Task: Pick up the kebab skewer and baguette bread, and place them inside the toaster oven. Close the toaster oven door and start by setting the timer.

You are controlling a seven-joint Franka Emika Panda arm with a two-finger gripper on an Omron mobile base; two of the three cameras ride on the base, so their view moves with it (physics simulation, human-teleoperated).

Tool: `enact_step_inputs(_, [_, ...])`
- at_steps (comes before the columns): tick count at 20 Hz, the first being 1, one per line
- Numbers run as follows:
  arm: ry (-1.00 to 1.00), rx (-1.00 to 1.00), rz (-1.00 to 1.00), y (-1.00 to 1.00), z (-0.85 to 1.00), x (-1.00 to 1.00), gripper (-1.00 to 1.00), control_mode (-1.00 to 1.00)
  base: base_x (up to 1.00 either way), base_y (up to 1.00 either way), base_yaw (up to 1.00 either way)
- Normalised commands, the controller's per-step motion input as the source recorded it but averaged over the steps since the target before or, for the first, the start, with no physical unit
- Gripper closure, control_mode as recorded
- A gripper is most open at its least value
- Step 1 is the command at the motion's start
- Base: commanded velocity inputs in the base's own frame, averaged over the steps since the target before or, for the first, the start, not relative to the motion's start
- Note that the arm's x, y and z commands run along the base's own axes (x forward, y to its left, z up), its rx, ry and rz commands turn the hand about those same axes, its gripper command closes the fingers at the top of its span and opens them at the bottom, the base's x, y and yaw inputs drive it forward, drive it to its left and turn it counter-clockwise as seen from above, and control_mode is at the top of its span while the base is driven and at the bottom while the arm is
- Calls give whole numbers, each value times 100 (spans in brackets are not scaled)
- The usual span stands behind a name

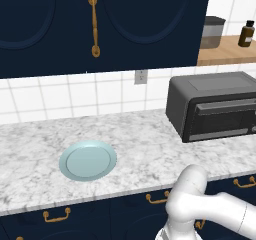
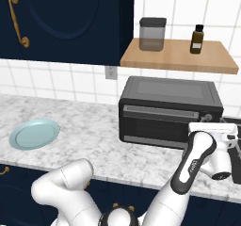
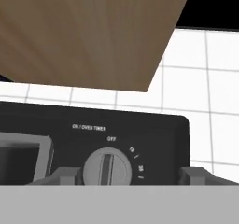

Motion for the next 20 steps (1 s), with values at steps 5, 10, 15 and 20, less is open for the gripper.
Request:
enact_step_inputs(5, [-1,-6,0,6,23,-13,100,-100,0,0,0])
enact_step_inputs(10, [0,-7,-5,11,18,-9,100,-100,0,0,0])
enact_step_inputs(15, [0,-5,-4,1,19,3,100,-100,0,0,0])
enact_step_inputs(20, [-1,-1,0,0,44,-17,100,-100,0,0,0])
